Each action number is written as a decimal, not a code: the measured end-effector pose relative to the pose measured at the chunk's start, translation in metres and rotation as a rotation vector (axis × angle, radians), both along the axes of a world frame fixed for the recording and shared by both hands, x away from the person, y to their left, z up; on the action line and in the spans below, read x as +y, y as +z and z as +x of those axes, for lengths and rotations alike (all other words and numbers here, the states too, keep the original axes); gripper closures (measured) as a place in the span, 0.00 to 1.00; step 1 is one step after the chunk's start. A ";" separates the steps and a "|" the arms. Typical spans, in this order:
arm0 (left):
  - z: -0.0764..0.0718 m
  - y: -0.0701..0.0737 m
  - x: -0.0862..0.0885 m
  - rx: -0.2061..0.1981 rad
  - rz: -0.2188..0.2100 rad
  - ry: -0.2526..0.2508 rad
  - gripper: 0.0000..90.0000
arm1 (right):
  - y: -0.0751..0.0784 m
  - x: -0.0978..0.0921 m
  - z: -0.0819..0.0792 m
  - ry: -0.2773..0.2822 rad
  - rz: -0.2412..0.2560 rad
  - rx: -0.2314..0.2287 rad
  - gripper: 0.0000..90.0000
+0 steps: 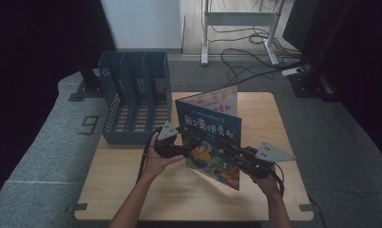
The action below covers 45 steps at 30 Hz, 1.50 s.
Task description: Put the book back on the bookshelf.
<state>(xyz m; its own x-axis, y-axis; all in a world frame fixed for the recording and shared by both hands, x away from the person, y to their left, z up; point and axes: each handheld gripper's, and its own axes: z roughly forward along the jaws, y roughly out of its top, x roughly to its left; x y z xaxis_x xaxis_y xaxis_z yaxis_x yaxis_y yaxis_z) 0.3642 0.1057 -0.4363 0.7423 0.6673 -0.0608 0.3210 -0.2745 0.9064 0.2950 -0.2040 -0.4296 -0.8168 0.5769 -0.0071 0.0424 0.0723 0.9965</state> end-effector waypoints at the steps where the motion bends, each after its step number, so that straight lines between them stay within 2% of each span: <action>1: 0.000 0.000 0.000 0.000 -0.002 0.001 0.18 | 0.000 -0.001 0.000 0.000 0.001 0.001 0.89; 9: -0.006 0.002 -0.001 -0.012 0.000 -0.013 0.20 | -0.004 -0.006 0.005 -0.008 0.000 0.016 0.84; 14: -0.015 0.004 -0.005 -0.038 0.010 -0.036 0.20 | -0.009 -0.011 0.010 -0.038 0.002 0.020 0.75; 20: -0.024 0.005 -0.010 -0.076 0.014 -0.065 0.21 | -0.011 -0.018 0.012 -0.078 0.019 0.019 0.70; 23: -0.025 0.006 -0.013 -0.083 0.014 -0.071 0.21 | -0.012 -0.021 0.013 -0.089 0.029 0.019 0.63; 29: -0.026 0.009 -0.015 -0.095 0.005 -0.076 0.22 | -0.014 -0.025 0.015 -0.098 0.038 0.018 0.58; 38: -0.031 0.010 -0.019 -0.116 -0.010 -0.090 0.32 | -0.017 -0.026 0.018 -0.133 0.053 0.022 0.51; 41: -0.032 0.011 -0.021 -0.129 0.002 -0.078 0.35 | -0.018 -0.026 0.019 -0.148 0.060 0.022 0.47; 45: -0.032 0.011 -0.021 -0.131 -0.006 -0.059 0.39 | -0.019 -0.026 0.020 -0.178 0.065 0.029 0.42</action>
<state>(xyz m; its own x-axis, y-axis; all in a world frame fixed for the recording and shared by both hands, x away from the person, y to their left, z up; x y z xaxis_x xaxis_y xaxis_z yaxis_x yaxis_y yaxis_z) 0.3319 0.0845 -0.4254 0.7821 0.6222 0.0357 0.1831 -0.2843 0.9411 0.3154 -0.2303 -0.4483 -0.7012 0.7106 0.0571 0.0778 -0.0033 0.9970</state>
